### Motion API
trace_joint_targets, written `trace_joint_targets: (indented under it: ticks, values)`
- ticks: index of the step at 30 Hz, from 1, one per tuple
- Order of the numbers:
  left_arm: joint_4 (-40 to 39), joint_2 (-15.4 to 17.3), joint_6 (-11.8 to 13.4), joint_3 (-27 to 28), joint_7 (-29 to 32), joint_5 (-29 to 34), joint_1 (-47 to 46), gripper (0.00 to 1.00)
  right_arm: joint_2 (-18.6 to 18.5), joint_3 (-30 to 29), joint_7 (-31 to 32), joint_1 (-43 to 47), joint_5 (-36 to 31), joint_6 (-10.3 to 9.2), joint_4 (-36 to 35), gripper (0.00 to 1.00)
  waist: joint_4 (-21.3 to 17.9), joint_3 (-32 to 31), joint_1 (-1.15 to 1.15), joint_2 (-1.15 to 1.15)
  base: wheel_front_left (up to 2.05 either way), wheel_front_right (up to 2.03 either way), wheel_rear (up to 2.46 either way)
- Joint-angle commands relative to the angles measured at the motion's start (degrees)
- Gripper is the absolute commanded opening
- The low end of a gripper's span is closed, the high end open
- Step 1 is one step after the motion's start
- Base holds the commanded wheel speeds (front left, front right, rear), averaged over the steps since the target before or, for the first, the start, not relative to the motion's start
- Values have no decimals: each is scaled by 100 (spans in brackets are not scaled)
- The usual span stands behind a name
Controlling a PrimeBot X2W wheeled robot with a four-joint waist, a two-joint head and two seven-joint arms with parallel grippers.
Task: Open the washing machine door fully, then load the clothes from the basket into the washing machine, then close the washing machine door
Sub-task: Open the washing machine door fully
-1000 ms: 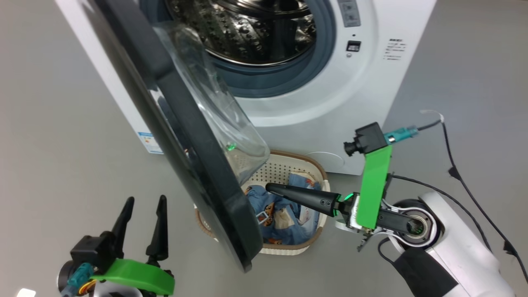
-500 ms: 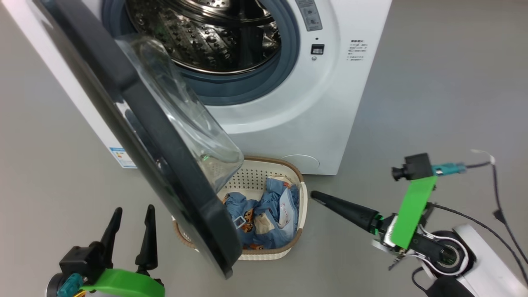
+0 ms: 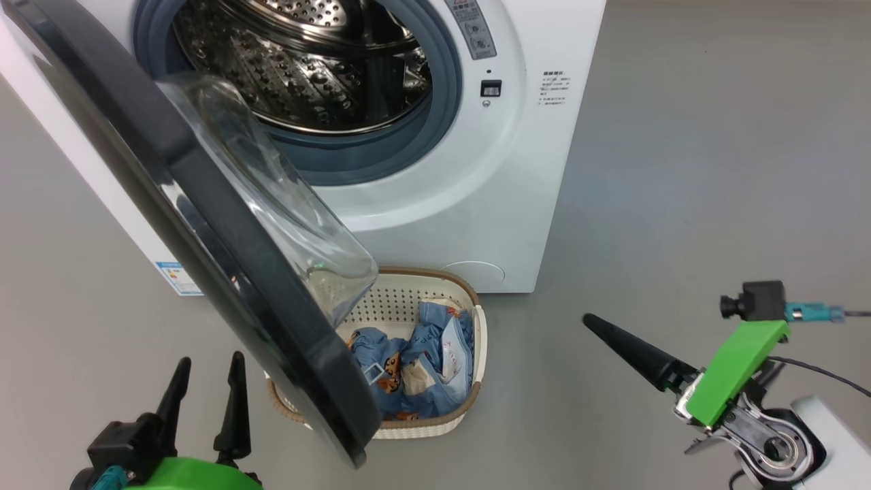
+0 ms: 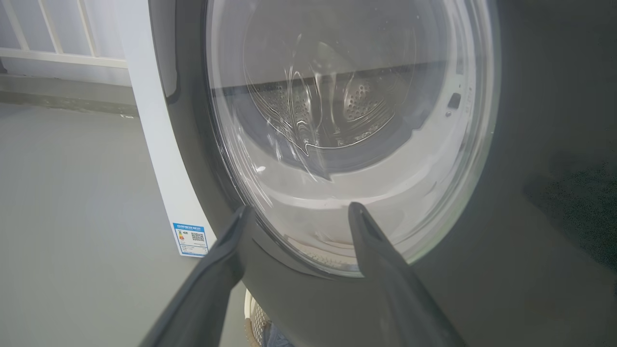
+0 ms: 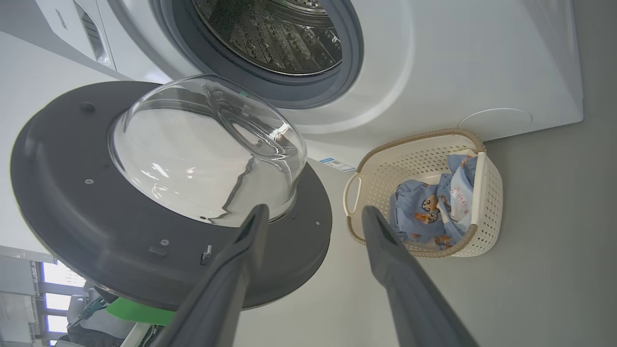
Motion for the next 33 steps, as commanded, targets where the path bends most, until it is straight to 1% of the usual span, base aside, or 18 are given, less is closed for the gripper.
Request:
trace_joint_targets:
  ticks: [1,6,17,21,24,26,28,33]
  values:
    - [-151,108,-8,202,-36,41,-62,100,-163,86,-266,123,-178,9,-11,100,-11,-14,0,0,0,0,0]
    - [-149,104,-8,204,-36,33,-54,100,-336,213,-810,120,-393,9,238,100,-23,-32,0,0,0,0,0]
    - [-145,98,-8,213,-36,28,-61,100,-780,807,-2485,-26,-961,9,930,100,1,-44,0,0,0,0,0]
    - [-141,92,-8,219,-36,28,-52,100,-871,1012,-3146,-89,-1088,9,1179,100,9,-58,0,0,0,0,0]
    - [-143,88,-8,227,-36,31,-42,100,-916,1127,-3455,-152,-1223,9,1333,100,6,-72,0,0,0,0,0]
    - [-144,87,-8,225,-36,34,-36,100,-941,1168,-3554,-195,-1404,9,1403,100,7,-80,0,0,0,0,0]
    - [-150,86,-8,225,-36,35,-34,100,-921,1093,-3589,-224,-1583,9,1401,100,4,-81,0,0,0,0,0]
    - [-166,85,-8,241,-36,40,-42,100,-696,313,-3596,-60,-2535,9,1124,100,10,-83,0,0,0,0,0]
